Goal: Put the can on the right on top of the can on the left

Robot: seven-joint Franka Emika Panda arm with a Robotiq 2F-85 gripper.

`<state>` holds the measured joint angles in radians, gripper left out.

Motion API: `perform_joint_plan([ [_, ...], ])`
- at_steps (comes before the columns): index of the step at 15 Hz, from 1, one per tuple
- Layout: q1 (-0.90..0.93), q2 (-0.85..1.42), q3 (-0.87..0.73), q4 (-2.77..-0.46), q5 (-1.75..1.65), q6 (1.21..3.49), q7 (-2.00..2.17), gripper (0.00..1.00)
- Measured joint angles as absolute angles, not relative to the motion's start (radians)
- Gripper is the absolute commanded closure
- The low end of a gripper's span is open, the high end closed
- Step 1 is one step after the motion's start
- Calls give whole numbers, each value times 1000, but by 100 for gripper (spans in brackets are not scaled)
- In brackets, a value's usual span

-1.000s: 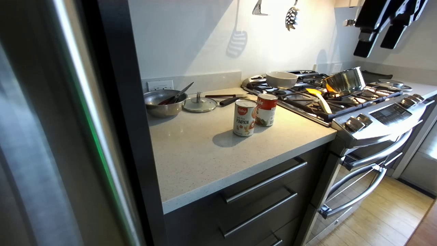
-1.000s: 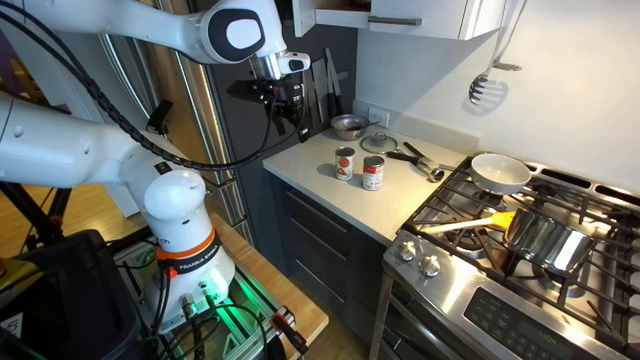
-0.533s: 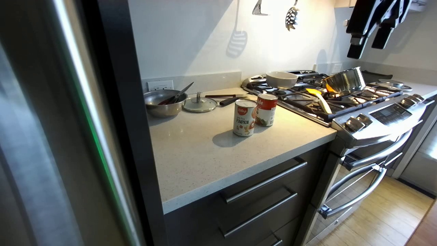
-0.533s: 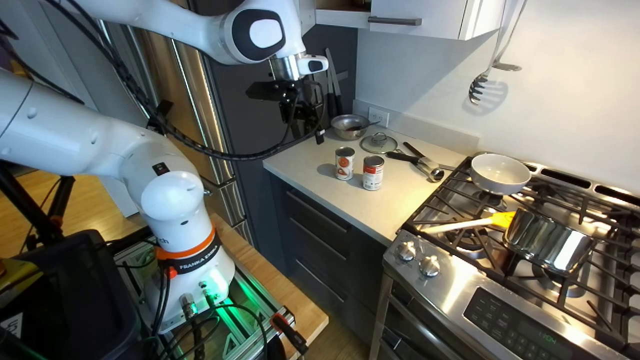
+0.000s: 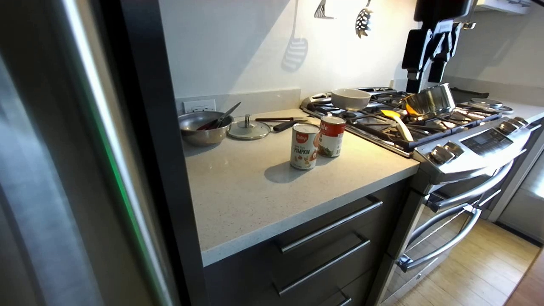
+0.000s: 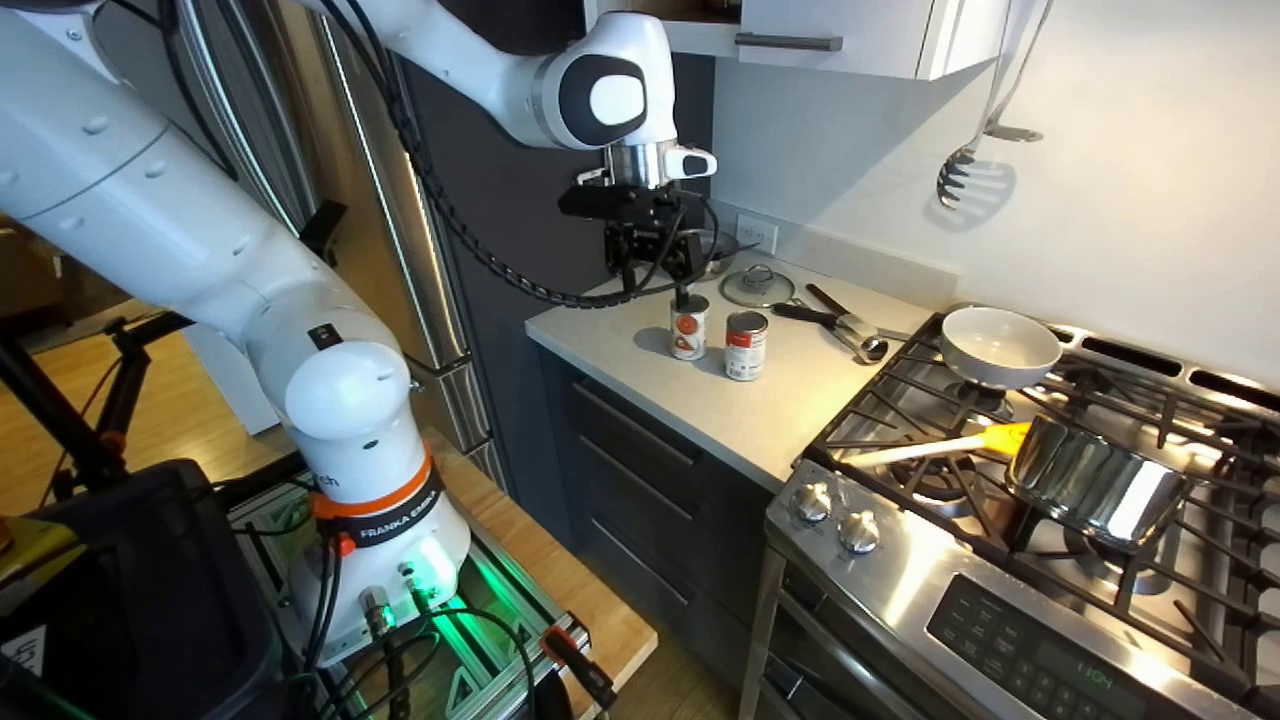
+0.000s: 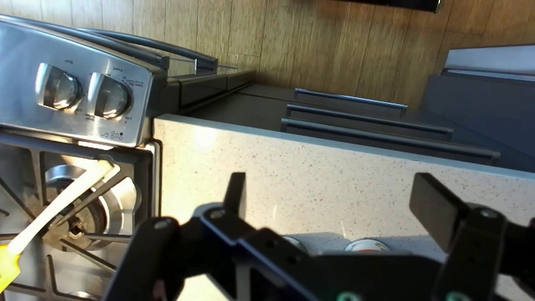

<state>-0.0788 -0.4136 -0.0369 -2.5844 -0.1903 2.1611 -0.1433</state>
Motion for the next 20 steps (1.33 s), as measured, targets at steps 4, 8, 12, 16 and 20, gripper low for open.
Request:
perform_joint_plan([
  [4, -77, -433, -35, -2585, -190, 2161, -143, 0],
  [8, -77, -432, -35, -2583, -190, 2164, -143, 0],
  [12, -69, -362, -64, -2562, -148, 2250, -158, 0],
  [16, -68, -216, -103, -2492, -86, 2341, -251, 0],
  [20, -67, -67, -110, -2388, -25, 2352, -385, 0],
])
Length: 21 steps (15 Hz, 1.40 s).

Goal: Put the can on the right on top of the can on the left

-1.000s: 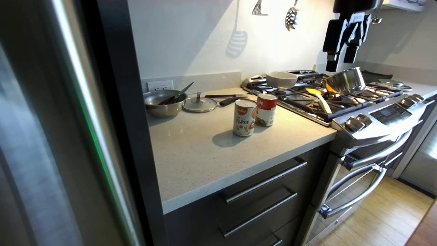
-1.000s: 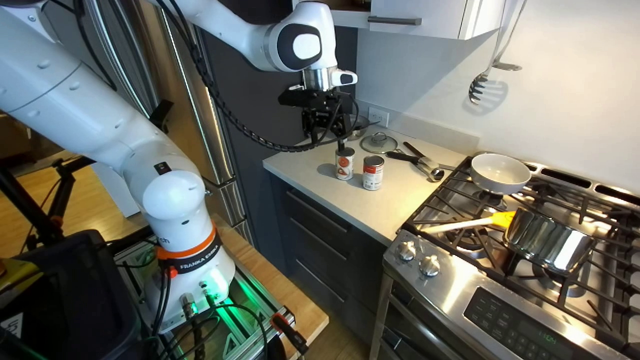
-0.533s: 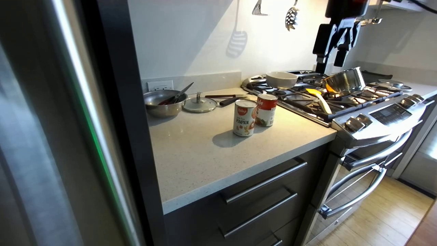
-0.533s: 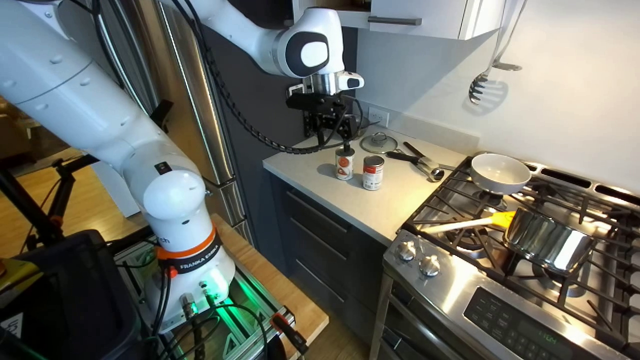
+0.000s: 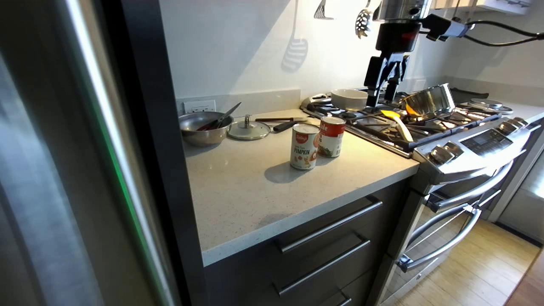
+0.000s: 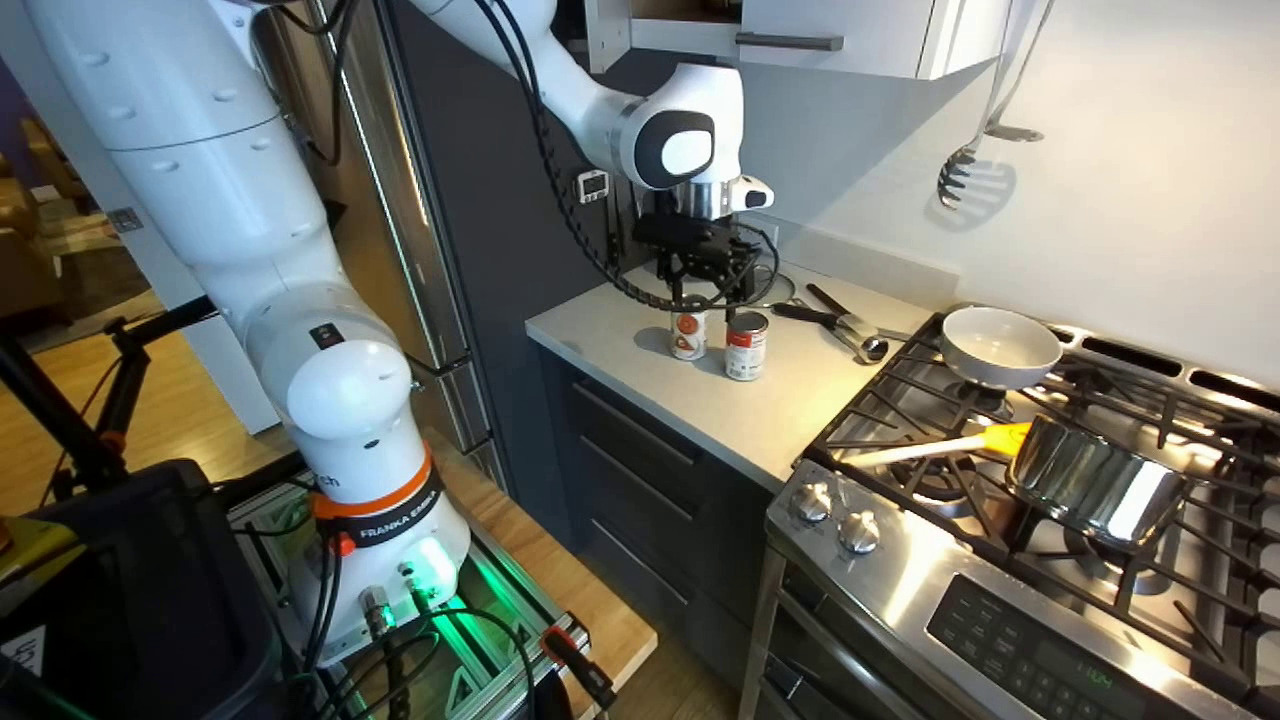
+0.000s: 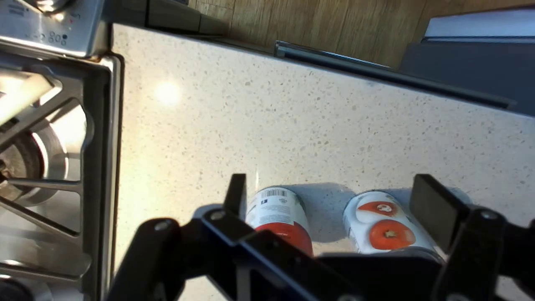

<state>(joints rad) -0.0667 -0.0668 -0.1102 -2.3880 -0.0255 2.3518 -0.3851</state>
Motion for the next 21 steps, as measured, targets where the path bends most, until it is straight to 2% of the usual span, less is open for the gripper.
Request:
perform_joint_plan([
  [10, -70, 163, -78, -2227, -7, 2496, -470, 0],
  [21, -97, 294, -37, -2131, 21, 2547, -471, 0],
])
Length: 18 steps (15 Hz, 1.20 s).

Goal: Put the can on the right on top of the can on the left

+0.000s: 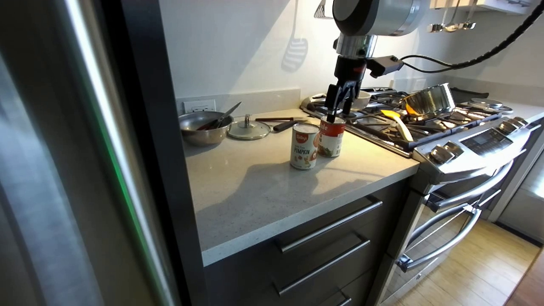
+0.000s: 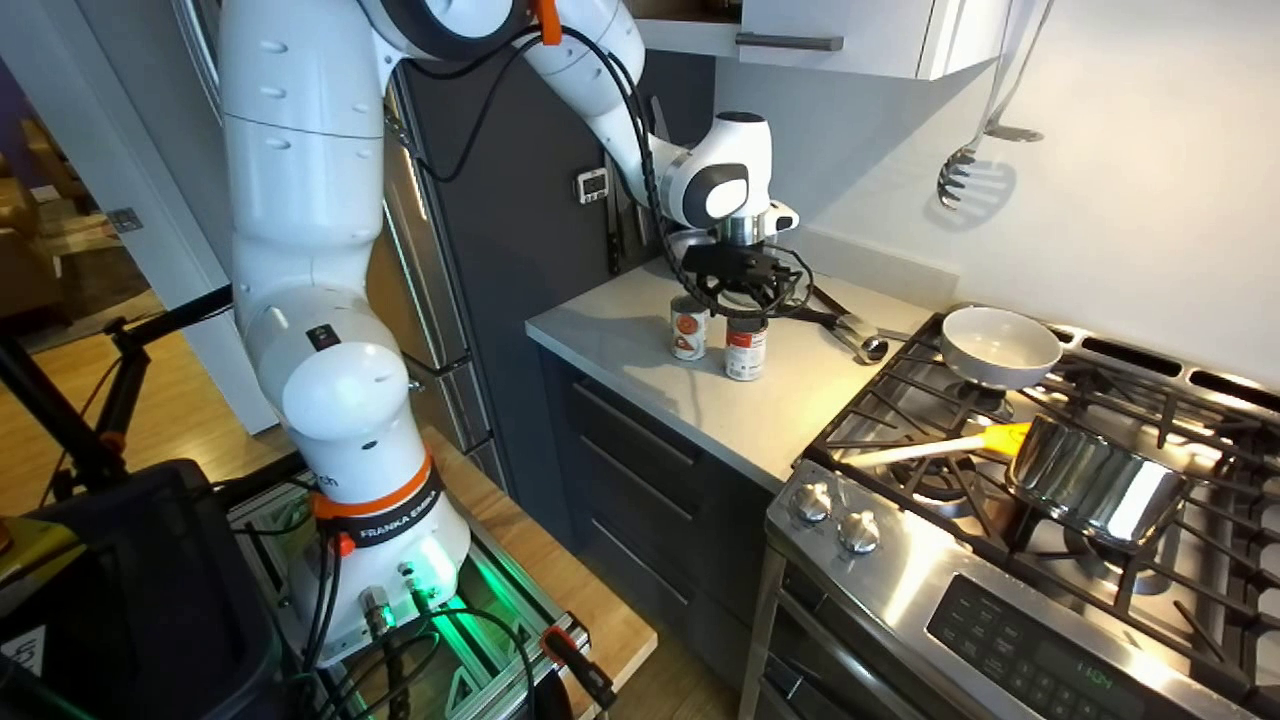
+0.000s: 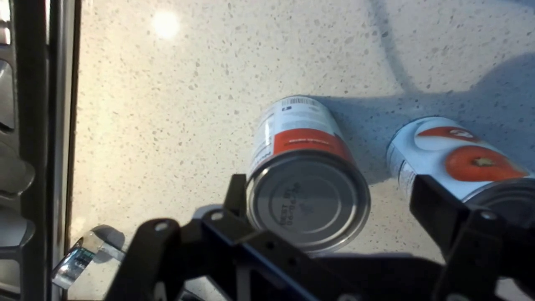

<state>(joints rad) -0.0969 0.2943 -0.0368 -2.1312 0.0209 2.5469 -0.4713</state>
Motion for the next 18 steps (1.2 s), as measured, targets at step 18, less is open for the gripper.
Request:
perform_joint_plan([
  [18, -153, 350, 8, -2098, 72, 2595, -470, 38],
])
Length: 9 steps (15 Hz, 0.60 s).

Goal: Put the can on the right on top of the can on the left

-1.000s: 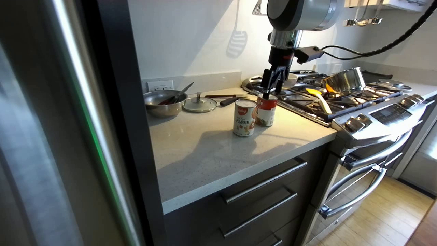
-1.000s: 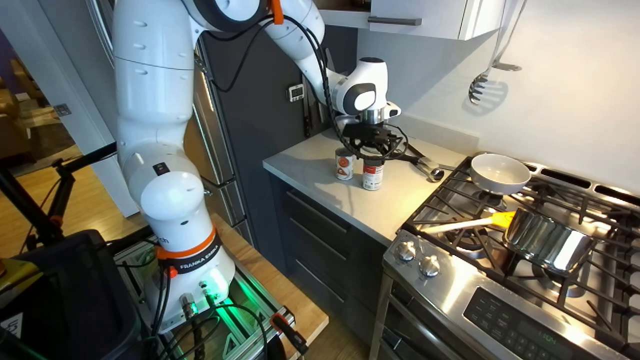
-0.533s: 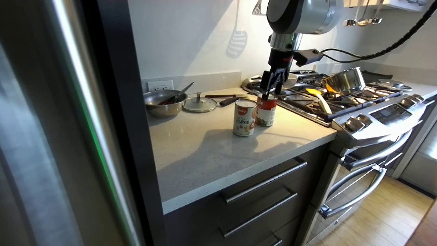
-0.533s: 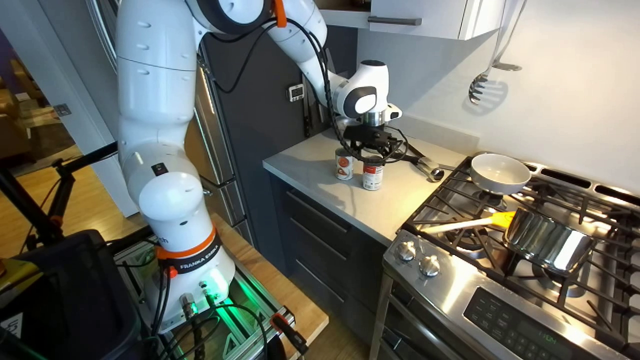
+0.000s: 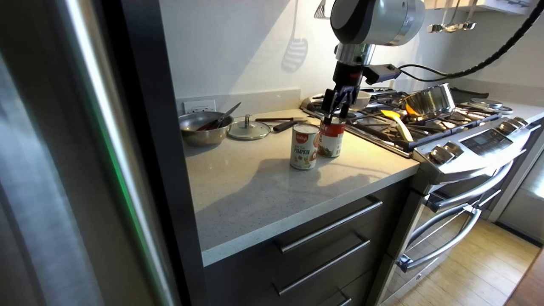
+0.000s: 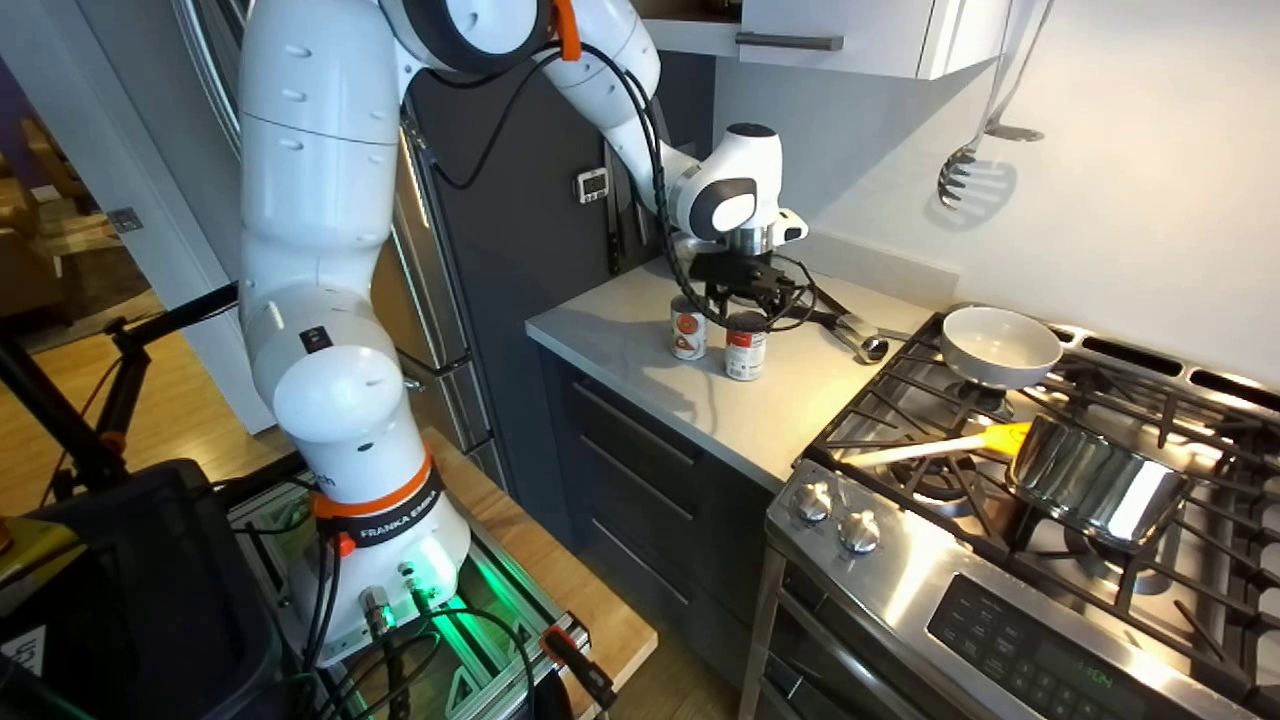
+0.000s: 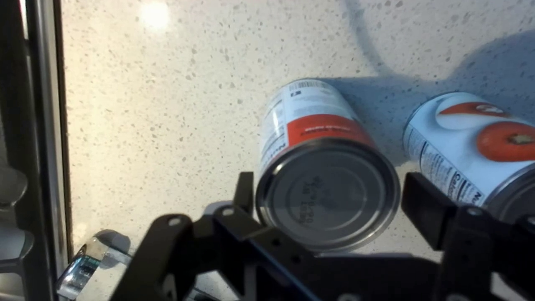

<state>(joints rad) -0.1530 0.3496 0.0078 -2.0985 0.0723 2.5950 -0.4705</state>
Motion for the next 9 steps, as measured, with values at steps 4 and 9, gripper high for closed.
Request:
perform_joint_plan([
  [4, -160, 355, 15, -2091, 76, 2595, -471, 42],
  [9, -168, 356, 22, -2090, 76, 2595, -471, 42],
])
